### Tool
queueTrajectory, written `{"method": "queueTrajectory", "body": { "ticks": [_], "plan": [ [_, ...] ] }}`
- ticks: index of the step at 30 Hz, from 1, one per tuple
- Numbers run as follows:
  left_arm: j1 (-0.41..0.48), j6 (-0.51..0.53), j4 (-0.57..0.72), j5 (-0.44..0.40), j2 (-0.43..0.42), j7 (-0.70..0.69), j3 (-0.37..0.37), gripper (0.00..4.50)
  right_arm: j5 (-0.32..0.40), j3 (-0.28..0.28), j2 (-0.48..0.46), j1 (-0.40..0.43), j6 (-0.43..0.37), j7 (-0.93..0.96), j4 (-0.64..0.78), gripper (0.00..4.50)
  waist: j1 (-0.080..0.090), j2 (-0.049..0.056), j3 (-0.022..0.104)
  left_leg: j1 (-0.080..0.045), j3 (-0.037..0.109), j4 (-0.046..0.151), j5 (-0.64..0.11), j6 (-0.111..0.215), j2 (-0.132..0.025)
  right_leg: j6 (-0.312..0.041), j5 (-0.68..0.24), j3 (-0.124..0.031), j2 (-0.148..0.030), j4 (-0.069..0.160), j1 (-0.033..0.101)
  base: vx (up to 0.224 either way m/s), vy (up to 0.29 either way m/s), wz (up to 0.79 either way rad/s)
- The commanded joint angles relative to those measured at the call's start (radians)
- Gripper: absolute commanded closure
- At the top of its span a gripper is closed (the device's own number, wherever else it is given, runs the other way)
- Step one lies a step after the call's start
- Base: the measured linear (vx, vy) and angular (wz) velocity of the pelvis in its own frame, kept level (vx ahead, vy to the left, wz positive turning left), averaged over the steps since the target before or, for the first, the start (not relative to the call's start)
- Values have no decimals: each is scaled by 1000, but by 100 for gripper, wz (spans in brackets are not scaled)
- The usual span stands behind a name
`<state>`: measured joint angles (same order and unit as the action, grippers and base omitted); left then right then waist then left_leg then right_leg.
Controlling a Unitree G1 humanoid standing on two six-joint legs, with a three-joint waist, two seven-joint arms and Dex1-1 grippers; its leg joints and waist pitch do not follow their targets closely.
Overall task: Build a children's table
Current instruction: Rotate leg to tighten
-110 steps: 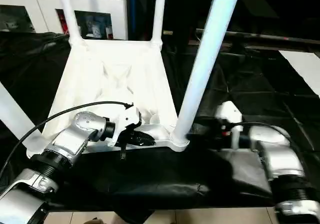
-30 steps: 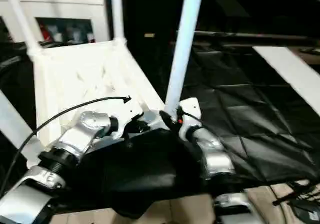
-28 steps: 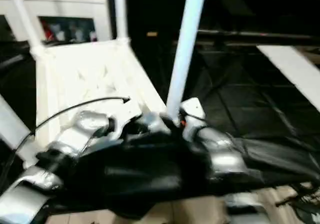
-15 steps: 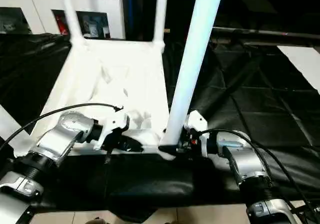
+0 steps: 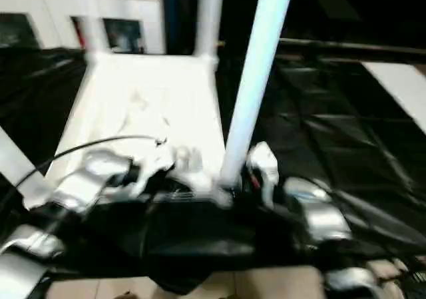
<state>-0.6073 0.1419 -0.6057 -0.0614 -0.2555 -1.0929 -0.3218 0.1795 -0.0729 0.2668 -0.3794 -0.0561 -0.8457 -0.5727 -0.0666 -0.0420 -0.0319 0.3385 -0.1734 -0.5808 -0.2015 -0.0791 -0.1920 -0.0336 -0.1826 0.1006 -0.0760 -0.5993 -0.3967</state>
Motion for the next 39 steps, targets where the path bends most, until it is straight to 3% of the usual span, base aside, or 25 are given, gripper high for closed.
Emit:
{"method": "queueTrajectory", "body": {
  "ticks": [1, 4, 6, 7, 9, 11, 13, 16, 18, 20, 25, 28, 30, 32, 34, 35, 36, 39],
  "plan": [
    [-13, 19, -21, -7, 64, 110, 4, 450, -68, -13, -56, 9, -46, 168, -64, 202, 2, -2, 31, -2, 15, 71, -270, 30, -36, -67, -563, -53, -84, 118, 35, 0, 0, 0],
    [-18, 29, -35, -20, 116, 180, -1, 450, -77, 12, -125, -11, -69, 321, -106, 202, 14, 1, 32, -4, 23, 76, -306, 14, -35, -33, -630, -44, -85, 129, 36, 0, 0, 0],
    [-12, 34, -27, -22, 149, 189, -14, 450, -88, 20, -169, -30, -76, 399, -142, 202, 17, 1, 33, -7, 24, 78, -311, 13, -39, -41, -607, -46, -86, 129, 33, 0, 0, 0],
    [-9, 33, -25, -22, 165, 186, -20, 450, -88, 24, -191, -39, -75, 423, -158, 202, 23, 0, 34, -1, 27, 83, -313, 17, -40, -49, -577, -45, -86, 125, 40, 0, 0, 0],
    [-3, 33, -15, -20, 175, 170, -31, 450, -103, -11, -211, -36, -46, 389, -144, 202, 26, 4, 35, -6, 24, 83, -322, 26, -42, -63, -540, -48, -85, 125, 36, 0, 0, 0],
    [-2, 31, -11, -17, 165, 156, -31, 450, -106, -38, -201, -28, -6, 331, -119, 146, 27, 0, 35, -1, 22, 85, -309, 38, -42, -75, -503, -53, -86, 121, 38, 0, 0, 0],
    [-3, 23, -12, -19, 153, 145, -31, 450, -90, -36, -193, -26, -4, 295, -105, 129, 25, -4, 36, 1, 20, 83, -290, 48, -41, -83, -491, -56, -87, 118, 41, 0, 0, 0],
    [1, 12, -4, -9, 127, 106, -23, 450, -71, -43, -150, -28, 20, 194, -78, 90, 17, -6, 39, 0, 15, 80, -246, 71, -42, -102, -446, -58, -87, 113, 43, 0, 0, 0],
    [7, 3, 8, 2, 105, 66, -22, 450, -64, -63, -103, -23, 32, 101, -50, 90, 15, -7, 40, 4, 15, 78, -227, 81, -43, -112, -416, -58, -86, 108, 49, 0, 0, 0],
    [26, -17, 46, 40, 57, -46, -25, 450, -37, -90, -1, 2, 58, -95, 21, 90, 4, -10, 45, 8, 10, 73, -171, 110, -45, -134, -313, -61, -86, 95, 55, 0, 0, 0],
    [45, 21, 94, 76, 0, -173, -33, 450, 11, -85, 87, 22, 24, -270, 88, 90, -7, -12, 54, 11, 8, 65, -55, 155, -47, -210, -94, -60, -81, 63, 63, 0, 0, 0],
    [54, 50, 119, 94, -32, -242, -39, 450, 26, -94, 145, 34, 18, -364, 117, 90, -10, -15, 57, 14, 6, 54, 22, 196, -50, -250, 21, -59, -78, 45, 58, 0, 0, 0],
    [58, 69, 130, 106, -47, -268, -36, 450, 41, -102, 176, 44, 4, -410, 137, 90, -13, -18, 53, 15, 3, 54, 9, 199, -51, -255, 3, -57, -79, 48, 57, 0, 0, 0],
    [62, 85, 140, 114, -58, -288, -31, 450, 48, -105, 194, 51, -8, -442, 150, 106, -22, -18, 44, 12, 0, 59, -89, 150, -52, -213, -176, -59, -83, 69, 52, 0, 0, 0],
    [63, 84, 141, 116, -61, -287, -27, 450, 48, -105, 191, 53, -15, -446, 155, 106, -22, -19, 41, 11, 2, 62, -133, 114, -51, -184, -264, -60, -85, 78, 50, 0, 0, 0],
    [63, 84, 142, 117, -62, -286, -27, 450, 50, -105, 188, 54, -18, -445, 158, 134, -21, -20, 41, 10, 4, 63, -148, 99, -49, -167, -300, -61, -84, 82, 50, 0, 0, 0],
    [64, 82, 143, 116, -61, -279, -24, 450, 56, -107, 180, 55, -28, -442, 165, 140, -20, -21, 41, 10, 5, 64, -152, 91, -48, -154, -317, -61, -84, 83, 49, 0, 0, 0],
    [63, 79, 141, 113, -58, -271, -22, 450, 57, -109, 175, 57, -32, -442, 170, 163, -19, -22, 43, 10, 6, 65, -137, 86, -49, -156, -288, -62, -81, 79, 49, 0, 0, 0]
  ]
}}
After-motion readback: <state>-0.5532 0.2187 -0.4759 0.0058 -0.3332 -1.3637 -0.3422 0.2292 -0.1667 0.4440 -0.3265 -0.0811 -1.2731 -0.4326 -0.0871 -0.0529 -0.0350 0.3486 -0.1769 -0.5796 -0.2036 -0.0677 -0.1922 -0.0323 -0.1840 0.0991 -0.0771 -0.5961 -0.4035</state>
